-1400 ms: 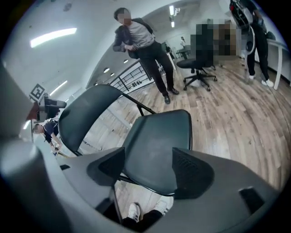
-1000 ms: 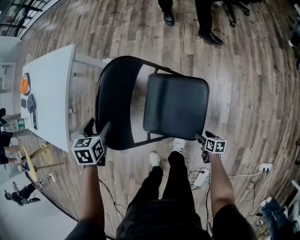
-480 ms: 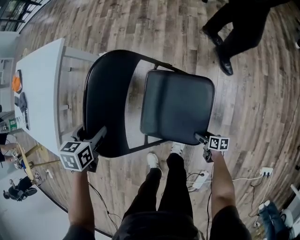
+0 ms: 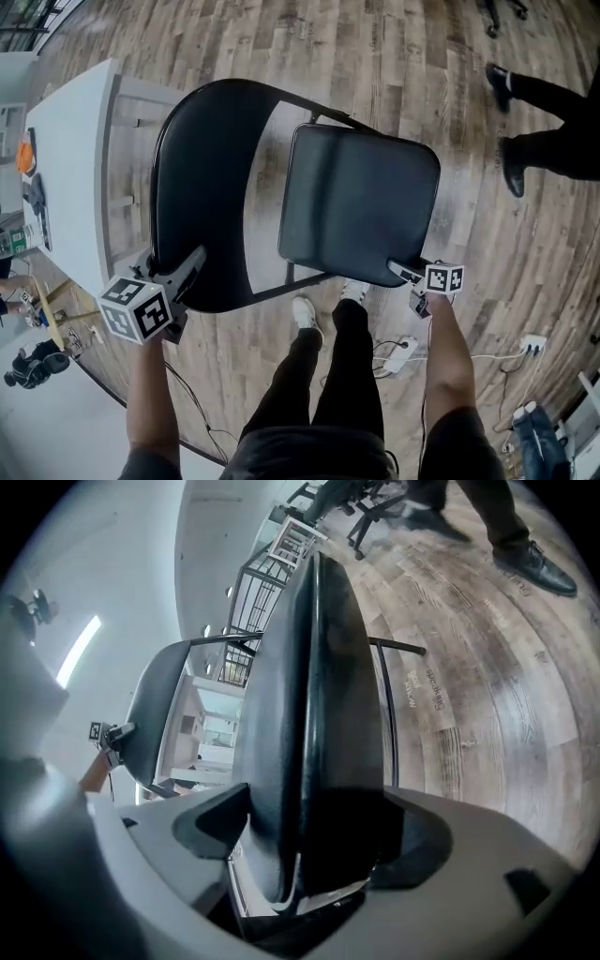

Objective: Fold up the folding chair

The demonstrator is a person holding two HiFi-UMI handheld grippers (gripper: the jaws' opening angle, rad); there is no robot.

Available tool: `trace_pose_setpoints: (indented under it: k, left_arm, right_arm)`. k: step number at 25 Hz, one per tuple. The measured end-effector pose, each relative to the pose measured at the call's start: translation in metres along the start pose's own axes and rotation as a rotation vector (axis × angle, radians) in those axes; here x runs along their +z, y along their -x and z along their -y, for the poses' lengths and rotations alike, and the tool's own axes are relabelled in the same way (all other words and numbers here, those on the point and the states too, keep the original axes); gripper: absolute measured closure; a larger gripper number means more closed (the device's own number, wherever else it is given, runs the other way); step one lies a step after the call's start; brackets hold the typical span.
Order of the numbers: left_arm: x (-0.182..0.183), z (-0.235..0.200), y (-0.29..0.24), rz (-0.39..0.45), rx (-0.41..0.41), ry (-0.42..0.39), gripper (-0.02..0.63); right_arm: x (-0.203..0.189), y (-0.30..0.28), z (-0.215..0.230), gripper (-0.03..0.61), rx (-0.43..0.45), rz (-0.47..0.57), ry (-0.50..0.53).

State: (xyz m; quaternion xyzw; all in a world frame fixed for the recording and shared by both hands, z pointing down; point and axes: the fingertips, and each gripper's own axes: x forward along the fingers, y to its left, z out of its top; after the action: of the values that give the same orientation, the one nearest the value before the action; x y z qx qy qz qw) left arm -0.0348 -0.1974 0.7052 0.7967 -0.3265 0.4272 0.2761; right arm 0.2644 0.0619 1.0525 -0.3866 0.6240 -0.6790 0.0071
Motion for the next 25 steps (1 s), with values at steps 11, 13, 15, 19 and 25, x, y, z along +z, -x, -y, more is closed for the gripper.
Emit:
trace_pose_setpoints:
  k: [11, 13, 15, 19, 25]
  left_arm:
    - [0.008, 0.009, 0.013, 0.015, -0.04, -0.001, 0.446]
    - [0.015, 0.013, 0.021, 0.022, -0.047, -0.005, 0.456]
    - [0.02, 0.018, 0.03, 0.024, -0.048, -0.007, 0.485]
    - [0.03, 0.029, 0.044, 0.031, -0.052, -0.007, 0.5]
    - [0.04, 0.024, 0.07, 0.043, -0.035, -0.004, 0.512]
  right_arm:
    - [0.005, 0.004, -0.017, 0.21, 0.006, 0.036, -0.021]
    - [0.005, 0.004, -0.03, 0.21, 0.011, 0.049, -0.024]
    - [0.006, 0.005, -0.042, 0.212, 0.011, 0.056, -0.026]
    - [0.01, 0.014, -0.068, 0.226, 0.0, 0.072, -0.025]
    - [0.009, 0.013, -0.118, 0.239, -0.029, 0.077, -0.014]
